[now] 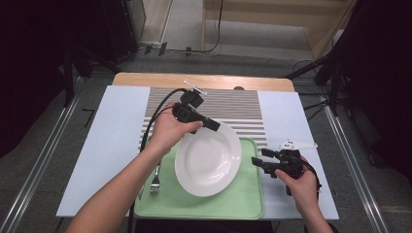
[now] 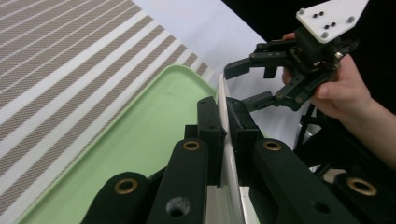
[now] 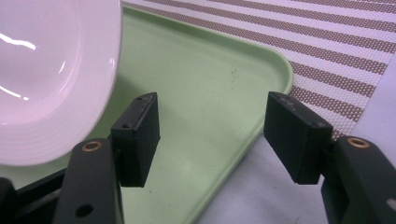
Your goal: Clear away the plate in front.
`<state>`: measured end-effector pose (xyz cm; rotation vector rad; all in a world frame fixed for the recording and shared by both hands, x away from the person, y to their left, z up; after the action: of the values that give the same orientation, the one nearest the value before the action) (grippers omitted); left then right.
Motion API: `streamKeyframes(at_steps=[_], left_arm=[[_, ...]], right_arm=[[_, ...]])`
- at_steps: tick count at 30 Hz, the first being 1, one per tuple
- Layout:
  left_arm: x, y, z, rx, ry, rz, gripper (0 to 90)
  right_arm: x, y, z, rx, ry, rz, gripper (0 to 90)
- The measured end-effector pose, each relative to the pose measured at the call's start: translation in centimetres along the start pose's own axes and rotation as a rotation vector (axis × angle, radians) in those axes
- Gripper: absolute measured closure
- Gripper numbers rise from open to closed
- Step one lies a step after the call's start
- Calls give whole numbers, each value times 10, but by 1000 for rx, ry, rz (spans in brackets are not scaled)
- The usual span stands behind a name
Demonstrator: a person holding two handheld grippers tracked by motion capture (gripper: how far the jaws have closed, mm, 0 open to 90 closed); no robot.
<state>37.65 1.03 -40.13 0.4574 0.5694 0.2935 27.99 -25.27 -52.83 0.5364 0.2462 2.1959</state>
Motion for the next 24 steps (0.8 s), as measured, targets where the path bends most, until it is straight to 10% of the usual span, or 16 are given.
streamKeyframes(at_steps=[24], left_arm=[[22, -8, -28, -18, 35, 14, 857]], right_arm=[[3, -1, 0, 3, 17, 2, 353]])
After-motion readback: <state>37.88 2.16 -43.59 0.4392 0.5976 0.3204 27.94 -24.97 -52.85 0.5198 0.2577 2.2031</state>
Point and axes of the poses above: each handheld gripper's, and its own axes: y roughly backward along the jaws, z roughly out of its top, x roughly to its left, the point moved 4 cm from there along -y, roughly forward along the jaws, and after that the axes turned 15 degrees about -x, right-handed, at the moved point
